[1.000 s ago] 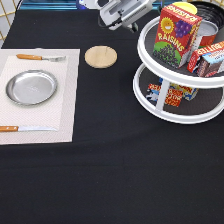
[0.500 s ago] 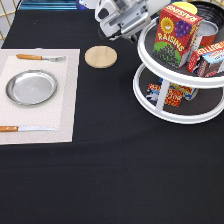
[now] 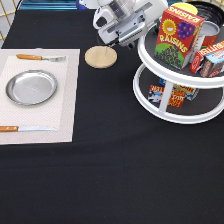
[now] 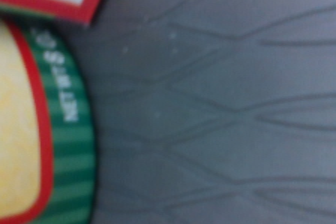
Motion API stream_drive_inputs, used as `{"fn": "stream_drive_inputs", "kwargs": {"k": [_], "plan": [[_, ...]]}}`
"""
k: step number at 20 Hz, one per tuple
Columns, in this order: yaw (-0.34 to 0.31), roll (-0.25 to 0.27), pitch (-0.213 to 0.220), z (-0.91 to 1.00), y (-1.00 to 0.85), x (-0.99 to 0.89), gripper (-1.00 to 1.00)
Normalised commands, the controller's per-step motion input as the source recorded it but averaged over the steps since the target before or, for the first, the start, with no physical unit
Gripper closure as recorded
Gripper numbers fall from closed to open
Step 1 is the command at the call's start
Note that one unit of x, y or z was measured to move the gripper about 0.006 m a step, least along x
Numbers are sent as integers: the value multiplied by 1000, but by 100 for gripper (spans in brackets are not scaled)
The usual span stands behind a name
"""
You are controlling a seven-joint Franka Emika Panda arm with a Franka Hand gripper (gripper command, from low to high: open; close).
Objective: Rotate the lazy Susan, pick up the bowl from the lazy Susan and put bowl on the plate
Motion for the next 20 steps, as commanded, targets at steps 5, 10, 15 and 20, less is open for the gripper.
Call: {"fn": "stream_drive_inputs", "kwargs": {"k": [5, 10, 15, 20], "plan": [[-4, -85, -267, 100, -138, 491, -100], [63, 0, -7, 99, -95, -140, -100], [36, -6, 144, 195, 218, -619, -100], [21, -49, 184, 273, 514, -589, -100]]}}
